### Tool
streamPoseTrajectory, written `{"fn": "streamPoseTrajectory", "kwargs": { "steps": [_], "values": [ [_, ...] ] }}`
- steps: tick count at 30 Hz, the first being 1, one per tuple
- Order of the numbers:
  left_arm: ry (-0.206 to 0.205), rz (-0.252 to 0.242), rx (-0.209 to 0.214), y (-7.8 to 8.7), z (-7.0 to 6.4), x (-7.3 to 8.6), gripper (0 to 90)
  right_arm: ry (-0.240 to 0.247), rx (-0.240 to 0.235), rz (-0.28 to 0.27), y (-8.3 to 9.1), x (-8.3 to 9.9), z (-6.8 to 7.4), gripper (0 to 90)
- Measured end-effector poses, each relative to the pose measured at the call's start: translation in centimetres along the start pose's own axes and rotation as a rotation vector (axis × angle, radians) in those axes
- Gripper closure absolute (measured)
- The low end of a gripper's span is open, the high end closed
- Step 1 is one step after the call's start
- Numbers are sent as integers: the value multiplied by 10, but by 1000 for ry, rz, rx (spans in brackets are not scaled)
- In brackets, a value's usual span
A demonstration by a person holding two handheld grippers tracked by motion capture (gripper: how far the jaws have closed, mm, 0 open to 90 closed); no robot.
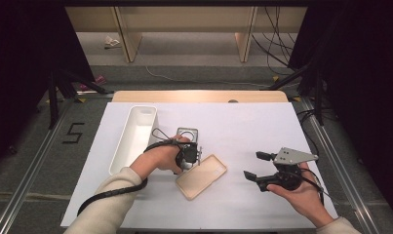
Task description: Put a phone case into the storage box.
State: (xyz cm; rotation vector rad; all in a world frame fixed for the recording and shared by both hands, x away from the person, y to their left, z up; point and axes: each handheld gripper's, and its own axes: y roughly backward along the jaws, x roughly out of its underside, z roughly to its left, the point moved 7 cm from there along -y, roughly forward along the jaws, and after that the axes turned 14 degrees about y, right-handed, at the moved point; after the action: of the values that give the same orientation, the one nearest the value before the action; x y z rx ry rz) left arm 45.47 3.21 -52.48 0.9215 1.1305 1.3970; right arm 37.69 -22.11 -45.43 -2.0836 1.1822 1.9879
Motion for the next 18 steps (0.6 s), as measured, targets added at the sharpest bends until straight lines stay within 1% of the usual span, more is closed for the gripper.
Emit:
{"fn": "streamPoseTrajectory", "kwargs": {
  "steps": [1,2,5,10,12,14,15,16,17,18],
  "values": [
    [-8,0,-4,0,0,0,454,0,0,1,0,0,0,183],
    [1,0,5,0,-1,0,470,0,-1,1,0,0,0,183],
    [4,-2,8,1,-2,0,506,3,-3,2,-1,0,0,183],
    [15,3,27,1,-4,1,557,3,-2,2,-1,0,0,183],
    [14,0,28,1,-4,1,583,3,-3,3,-1,0,0,183],
    [10,1,29,1,-4,1,590,4,-4,2,-1,0,1,183],
    [14,3,34,1,-5,1,612,5,-4,3,-1,0,1,183],
    [13,2,33,1,-5,1,612,5,-4,3,-1,0,1,183],
    [16,9,43,1,-7,2,619,5,-4,3,-1,0,1,183],
    [15,7,44,1,-7,2,639,4,-4,3,-1,1,1,183]
  ]
}}
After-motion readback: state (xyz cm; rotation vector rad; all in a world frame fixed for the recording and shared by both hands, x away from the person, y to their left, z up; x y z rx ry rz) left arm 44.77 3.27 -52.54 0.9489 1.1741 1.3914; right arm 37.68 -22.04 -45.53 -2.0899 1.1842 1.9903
